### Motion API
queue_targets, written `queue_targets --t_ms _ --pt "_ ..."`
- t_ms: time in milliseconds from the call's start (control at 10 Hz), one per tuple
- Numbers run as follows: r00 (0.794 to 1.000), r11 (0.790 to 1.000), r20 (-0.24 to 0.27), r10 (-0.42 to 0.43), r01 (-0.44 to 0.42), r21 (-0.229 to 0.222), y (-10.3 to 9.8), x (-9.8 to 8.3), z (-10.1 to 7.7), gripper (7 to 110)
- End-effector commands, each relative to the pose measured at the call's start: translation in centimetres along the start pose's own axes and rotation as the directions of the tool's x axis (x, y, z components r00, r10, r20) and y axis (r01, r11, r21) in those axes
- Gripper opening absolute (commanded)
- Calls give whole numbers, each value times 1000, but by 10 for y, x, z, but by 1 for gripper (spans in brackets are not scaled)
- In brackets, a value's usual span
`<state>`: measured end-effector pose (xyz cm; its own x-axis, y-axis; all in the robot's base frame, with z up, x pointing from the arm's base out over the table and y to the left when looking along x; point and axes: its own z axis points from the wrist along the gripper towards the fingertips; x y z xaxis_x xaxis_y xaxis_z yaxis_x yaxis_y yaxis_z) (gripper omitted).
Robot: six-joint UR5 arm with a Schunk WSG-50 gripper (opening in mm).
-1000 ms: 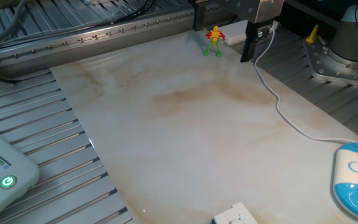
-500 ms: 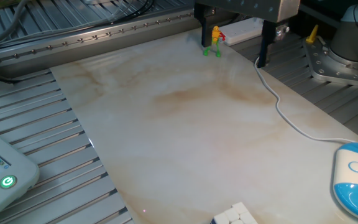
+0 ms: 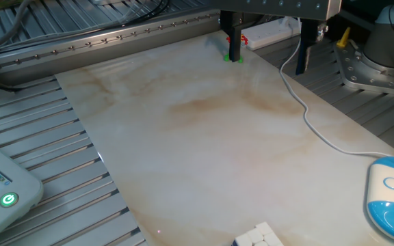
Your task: Turn off the desk lamp by pressing the button
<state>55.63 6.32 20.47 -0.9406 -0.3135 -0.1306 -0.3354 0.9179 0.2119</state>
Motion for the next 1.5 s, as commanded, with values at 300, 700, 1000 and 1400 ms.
queue_targets --t_ms 300,700,1000,1400 --pt "982 982 5 -189 189 -12 4 -1 0 88" --pt "888 881 -72 -455 460 110 -32 3 2 88" --pt "852 845 -99 -513 522 117 -39 5 3 88" --pt "844 840 -99 -527 535 93 -34 8 3 88"
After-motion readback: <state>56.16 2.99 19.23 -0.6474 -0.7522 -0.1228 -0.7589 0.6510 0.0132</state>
